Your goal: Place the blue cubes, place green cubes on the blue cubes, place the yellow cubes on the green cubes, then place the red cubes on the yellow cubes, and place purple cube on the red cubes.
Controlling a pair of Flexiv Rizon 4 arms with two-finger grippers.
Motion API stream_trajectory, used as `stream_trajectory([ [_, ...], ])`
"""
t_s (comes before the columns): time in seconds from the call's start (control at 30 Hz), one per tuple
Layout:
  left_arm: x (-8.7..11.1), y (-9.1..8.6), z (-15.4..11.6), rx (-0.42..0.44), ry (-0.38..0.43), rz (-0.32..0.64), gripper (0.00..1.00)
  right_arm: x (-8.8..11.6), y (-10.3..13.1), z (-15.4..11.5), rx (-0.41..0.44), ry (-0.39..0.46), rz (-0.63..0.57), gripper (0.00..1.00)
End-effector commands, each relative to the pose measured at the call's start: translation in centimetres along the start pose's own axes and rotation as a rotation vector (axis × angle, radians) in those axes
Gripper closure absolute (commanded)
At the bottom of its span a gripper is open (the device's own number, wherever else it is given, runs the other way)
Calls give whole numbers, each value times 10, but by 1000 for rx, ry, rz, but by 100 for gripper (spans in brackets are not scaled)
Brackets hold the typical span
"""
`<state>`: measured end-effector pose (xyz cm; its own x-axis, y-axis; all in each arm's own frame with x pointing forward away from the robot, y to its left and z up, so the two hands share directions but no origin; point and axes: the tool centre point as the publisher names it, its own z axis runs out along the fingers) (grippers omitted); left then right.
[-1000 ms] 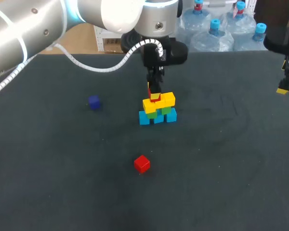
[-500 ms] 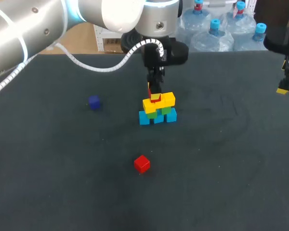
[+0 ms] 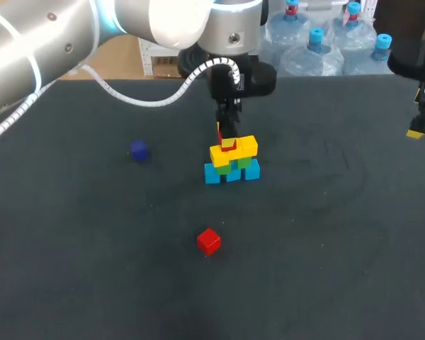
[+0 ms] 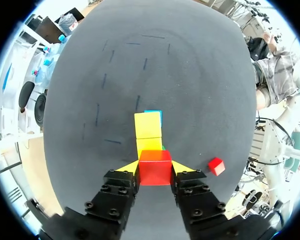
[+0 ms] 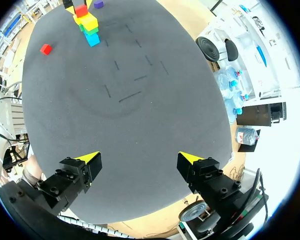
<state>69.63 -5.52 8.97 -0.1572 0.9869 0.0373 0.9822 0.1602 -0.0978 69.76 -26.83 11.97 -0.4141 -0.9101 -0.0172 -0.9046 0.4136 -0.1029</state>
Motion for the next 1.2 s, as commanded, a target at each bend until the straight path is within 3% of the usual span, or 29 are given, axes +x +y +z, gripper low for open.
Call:
stream_trajectory([
  [0.03, -2, 4, 1, 10, 6, -1, 100, 0, -1, 1, -1, -1, -1, 0],
  [0.2, -2, 4, 1, 12, 6, -1, 100, 0, -1, 1, -1, -1, -1, 0],
  [0.27, -2, 4, 0, 11, 6, 0, 95, 0, -1, 1, -1, -1, -1, 0],
  [0.4, -2, 4, 1, 13, 4, 2, 53, 0, -1, 1, -1, -1, -1, 0],
  [0.47, -2, 4, 1, 14, -1, -2, 0, 0, -1, 1, -1, -1, -1, 0],
  [0.8, 2, 4, -2, -7, -38, -13, 0, 0, -1, 1, -1, -1, -1, 0],
  [1.03, 23, -3, -20, -164, -87, -100, 0, 0, -1, 1, -1, -1, -1, 0],
  [1.2, 41, -8, -33, -199, -86, -145, 0, 0, -1, 1, -1, -1, -1, 0],
])
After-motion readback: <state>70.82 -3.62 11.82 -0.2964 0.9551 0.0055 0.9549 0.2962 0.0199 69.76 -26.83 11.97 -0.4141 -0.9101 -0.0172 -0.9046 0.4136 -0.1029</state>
